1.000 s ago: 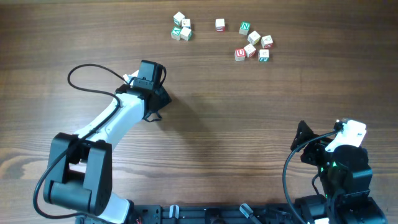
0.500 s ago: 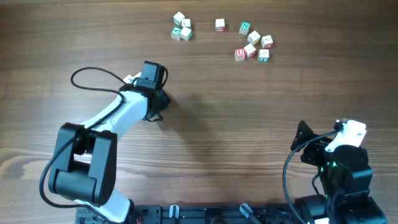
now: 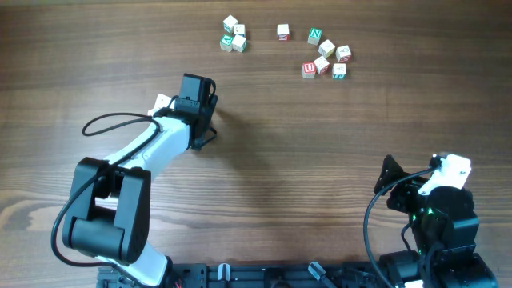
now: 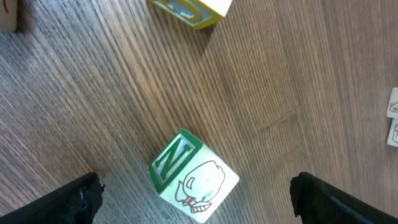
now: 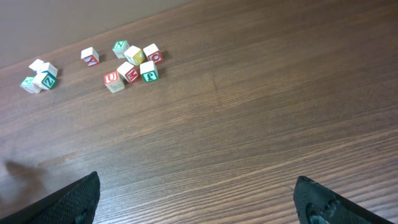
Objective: Form a circle
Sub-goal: 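Close the left gripper on the white picture block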
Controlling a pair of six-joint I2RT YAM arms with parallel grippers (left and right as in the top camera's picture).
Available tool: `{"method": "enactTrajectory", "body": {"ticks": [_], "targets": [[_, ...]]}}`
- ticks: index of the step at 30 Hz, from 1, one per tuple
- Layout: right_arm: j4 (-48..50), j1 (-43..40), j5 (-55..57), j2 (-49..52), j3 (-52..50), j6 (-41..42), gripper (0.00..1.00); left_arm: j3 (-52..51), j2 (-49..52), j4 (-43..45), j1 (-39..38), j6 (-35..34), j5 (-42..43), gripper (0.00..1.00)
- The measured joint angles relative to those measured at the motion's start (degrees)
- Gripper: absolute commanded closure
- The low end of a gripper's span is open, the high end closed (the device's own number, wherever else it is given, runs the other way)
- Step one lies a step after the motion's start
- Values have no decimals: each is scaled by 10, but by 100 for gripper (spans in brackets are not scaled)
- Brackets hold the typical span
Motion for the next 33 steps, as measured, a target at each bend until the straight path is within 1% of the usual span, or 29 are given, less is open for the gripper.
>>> {"method": "enactTrajectory", "body": {"ticks": [3, 6, 8, 10, 14, 17, 20, 23, 29, 30, 33], "targets": [[0, 0, 0, 0, 0, 0, 0, 0, 0, -7, 0, 12, 20, 0], [0, 0, 0, 0, 0, 0, 0, 0, -1, -16, 0, 68, 39, 0], [0, 0, 0, 0, 0, 0, 0, 2, -10, -38, 0, 138, 50, 0], [0, 0, 0, 0, 0, 0, 0, 10, -42, -67, 0, 249, 59, 0], [0, 0, 0, 0, 0, 0, 0, 24, -85, -68, 0, 429, 62, 0], [0, 0, 0, 0, 0, 0, 0, 26, -80, -69, 0, 491, 62, 1], [0, 0, 0, 0, 0, 0, 0, 26, -62, -69, 0, 510, 62, 2], [0, 0, 0, 0, 0, 0, 0, 26, -39, -65, 0, 507, 62, 3], [0, 0, 0, 0, 0, 0, 0, 26, 16, -38, 0, 492, 62, 10], [0, 0, 0, 0, 0, 0, 0, 26, 21, -35, 0, 491, 62, 13], [0, 0, 0, 0, 0, 0, 0, 26, 25, -30, 0, 487, 58, 16]]}}
